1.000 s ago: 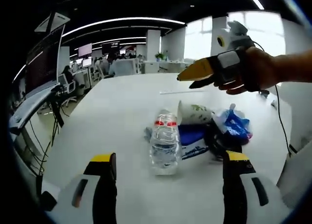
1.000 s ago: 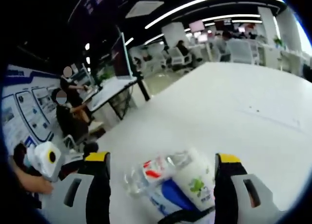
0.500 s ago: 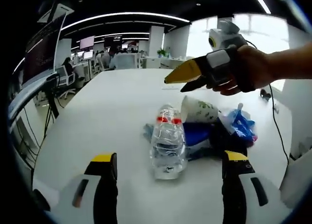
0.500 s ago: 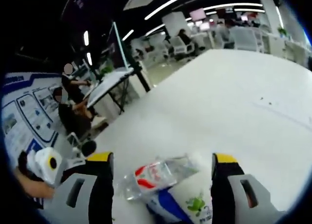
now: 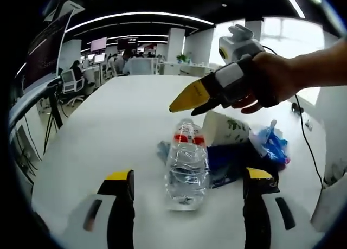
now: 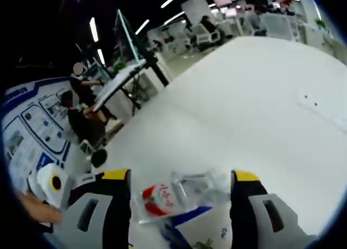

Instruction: Arrange the tabletop items into an orderly group along one side of the table until the central work area is clear of visible clutter.

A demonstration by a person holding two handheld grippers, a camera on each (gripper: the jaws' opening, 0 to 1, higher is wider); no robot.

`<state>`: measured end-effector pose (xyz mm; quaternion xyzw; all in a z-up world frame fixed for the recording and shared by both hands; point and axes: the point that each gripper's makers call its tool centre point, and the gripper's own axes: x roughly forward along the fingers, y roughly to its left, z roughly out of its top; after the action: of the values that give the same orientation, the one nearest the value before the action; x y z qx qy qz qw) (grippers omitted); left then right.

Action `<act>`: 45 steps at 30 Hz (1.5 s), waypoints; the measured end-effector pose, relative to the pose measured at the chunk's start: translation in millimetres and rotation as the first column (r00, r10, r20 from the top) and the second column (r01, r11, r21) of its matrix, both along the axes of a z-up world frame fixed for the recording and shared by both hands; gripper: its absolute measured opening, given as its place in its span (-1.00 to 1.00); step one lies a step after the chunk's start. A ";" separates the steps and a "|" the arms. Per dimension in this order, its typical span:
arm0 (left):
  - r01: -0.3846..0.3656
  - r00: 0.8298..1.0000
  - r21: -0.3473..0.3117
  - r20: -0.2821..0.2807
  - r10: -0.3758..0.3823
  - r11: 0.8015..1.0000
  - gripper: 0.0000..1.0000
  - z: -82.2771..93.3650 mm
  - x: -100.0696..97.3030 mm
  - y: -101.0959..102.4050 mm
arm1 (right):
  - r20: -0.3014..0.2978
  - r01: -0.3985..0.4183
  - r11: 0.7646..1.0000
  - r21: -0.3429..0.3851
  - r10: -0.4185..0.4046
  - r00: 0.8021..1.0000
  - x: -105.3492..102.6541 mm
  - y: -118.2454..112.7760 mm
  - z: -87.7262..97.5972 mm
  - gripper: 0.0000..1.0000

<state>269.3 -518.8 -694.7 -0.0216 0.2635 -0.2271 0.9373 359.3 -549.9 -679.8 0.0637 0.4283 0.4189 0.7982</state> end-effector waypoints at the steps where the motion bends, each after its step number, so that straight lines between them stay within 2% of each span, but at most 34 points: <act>1: -0.001 1.000 -0.010 0.000 0.001 1.000 0.58 0.2 0.6 -1.3 | -0.010 0.003 1.000 0.000 -0.003 1.000 1.2 0.5 -1.2 0.43; 5: 0.005 1.000 0.011 -0.008 -0.005 1.000 0.54 -3.6 3.1 -3.1 | -0.062 -0.007 1.000 -0.027 0.005 0.998 8.1 -1.0 -12.2 0.43; 7: 0.003 1.000 -0.019 0.001 -0.003 1.000 0.55 -0.2 5.5 -5.2 | -0.086 -0.021 0.998 -0.051 0.016 0.996 7.5 -3.5 -18.3 0.42; 8: -0.003 1.000 -0.033 0.004 0.003 0.999 0.54 1.1 7.5 -5.3 | -0.079 -0.020 0.998 -0.055 0.016 0.997 8.8 -3.9 -19.3 0.42; 9: -0.004 1.000 -0.026 0.003 0.004 1.000 0.54 0.3 8.6 -4.8 | -0.090 -0.017 0.997 -0.069 0.010 0.996 9.4 -6.1 -22.6 0.41; 11: -0.001 1.000 -0.003 -0.002 0.001 1.000 0.51 -2.7 10.9 -4.5 | -0.106 -0.019 0.998 -0.064 0.012 0.994 9.8 -6.8 -24.9 0.38; 13: -0.001 1.000 -0.018 -0.007 0.001 1.000 0.49 -2.6 12.3 -5.4 | -0.153 -0.017 0.999 -0.047 0.009 0.988 7.0 -5.9 -26.5 0.31; 15: -0.014 1.000 -0.039 -0.002 0.014 0.999 0.43 -0.1 14.7 -6.0 | -0.163 -0.006 0.999 -0.036 0.000 0.987 9.1 -6.5 -27.0 0.28; 18: -0.013 1.000 -0.017 -0.009 0.013 1.000 0.37 -3.9 16.3 -6.3 | -0.194 -0.003 0.999 -0.049 -0.007 0.981 10.7 -10.8 -32.0 0.15; 23: -0.005 1.000 -0.007 -0.021 0.005 1.000 0.33 -7.5 15.4 -8.8 | -0.253 -0.010 0.998 -0.068 -0.007 0.967 4.0 -14.5 -41.3 0.13; 28: 0.000 1.000 0.016 -0.027 0.000 1.000 0.20 -10.6 16.0 -10.3 | -0.274 0.041 0.998 -0.048 -0.052 0.960 10.1 -12.6 -42.9 0.03; 35: 0.006 0.999 0.056 -0.041 -0.003 0.998 0.07 -14.9 15.8 -10.2 | -0.299 0.050 0.998 -0.049 -0.062 0.952 10.9 -7.5 -43.6 -0.06; 38: 0.021 0.999 0.092 -0.044 -0.017 0.995 0.05 -18.3 14.7 -10.0 | -0.312 0.060 0.997 -0.054 -0.074 0.947 11.3 -7.6 -44.3 -0.08; 45: 0.019 0.998 0.090 -0.054 -0.014 0.996 -0.02 -20.5 12.8 -11.3 | -0.331 0.092 0.993 -0.075 -0.111 0.937 11.6 -8.7 -44.5 -0.13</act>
<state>282.1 -530.1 -715.1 0.0171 0.2988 -0.2219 0.9280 370.9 -558.7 -724.2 0.1325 0.5656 0.3475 0.7360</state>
